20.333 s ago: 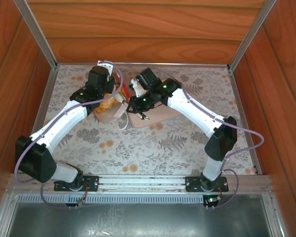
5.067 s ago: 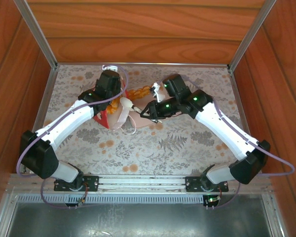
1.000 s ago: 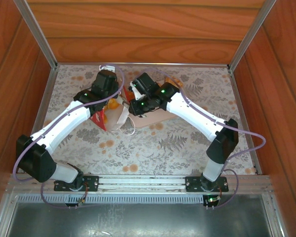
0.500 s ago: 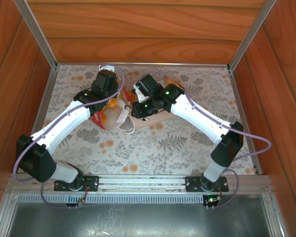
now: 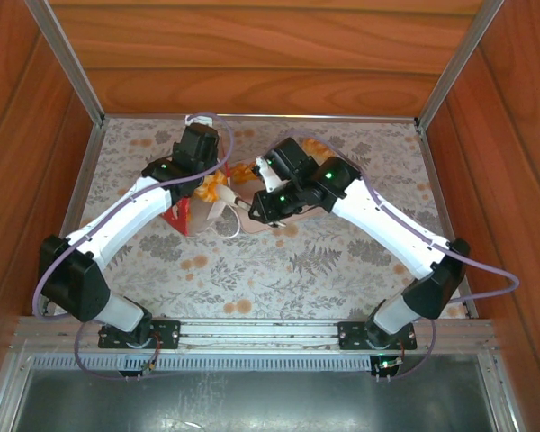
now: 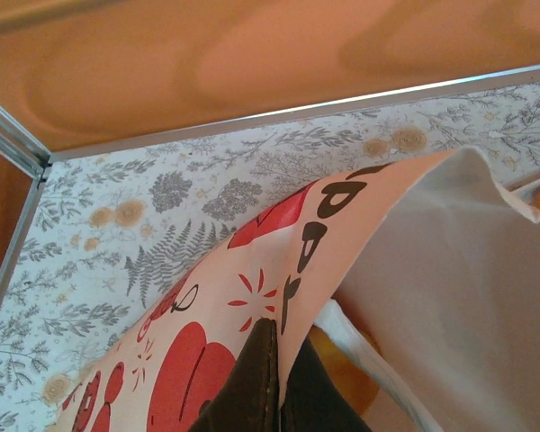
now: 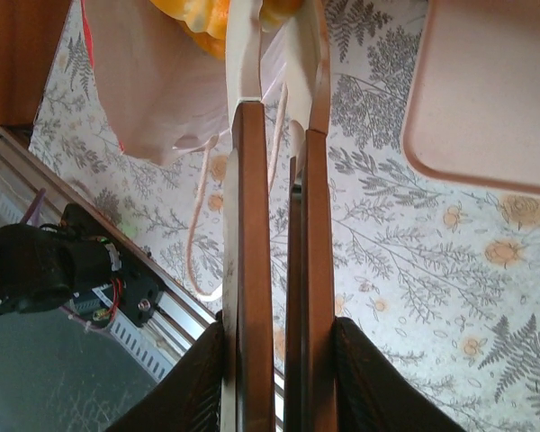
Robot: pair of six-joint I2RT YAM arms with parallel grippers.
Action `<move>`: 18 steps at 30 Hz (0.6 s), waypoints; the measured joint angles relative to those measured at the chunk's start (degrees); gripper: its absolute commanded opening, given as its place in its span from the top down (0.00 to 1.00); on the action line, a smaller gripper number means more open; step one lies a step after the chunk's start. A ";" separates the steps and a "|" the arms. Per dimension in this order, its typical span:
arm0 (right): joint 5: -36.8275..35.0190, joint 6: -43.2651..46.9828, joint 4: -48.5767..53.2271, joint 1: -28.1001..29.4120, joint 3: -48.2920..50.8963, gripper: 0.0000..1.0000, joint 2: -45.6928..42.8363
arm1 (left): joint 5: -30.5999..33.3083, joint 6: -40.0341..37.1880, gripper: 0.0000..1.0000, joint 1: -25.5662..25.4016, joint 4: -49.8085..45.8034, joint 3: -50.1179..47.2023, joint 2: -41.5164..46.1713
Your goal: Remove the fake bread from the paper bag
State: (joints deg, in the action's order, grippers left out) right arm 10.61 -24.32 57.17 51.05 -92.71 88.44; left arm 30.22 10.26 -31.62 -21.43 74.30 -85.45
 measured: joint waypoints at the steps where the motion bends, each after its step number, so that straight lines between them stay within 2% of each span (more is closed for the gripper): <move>1: 0.00 0.00 0.20 0.00 0.61 0.93 -0.76 | 0.02 0.00 1.00 0.00 0.02 0.15 -0.13; 8: -0.79 -0.09 2.19 0.00 3.48 0.92 -6.40 | 0.07 0.02 1.00 0.00 0.04 0.44 -0.52; 18: -5.75 -2.40 2.29 -0.98 8.57 0.92 -15.30 | 0.17 0.04 1.00 0.00 0.00 0.37 -0.52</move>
State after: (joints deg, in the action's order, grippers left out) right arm 4.86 -26.72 59.46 50.06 -84.14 73.14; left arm 30.39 10.31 -31.62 -21.43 74.67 -85.97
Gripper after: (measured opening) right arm 0.291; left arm 0.051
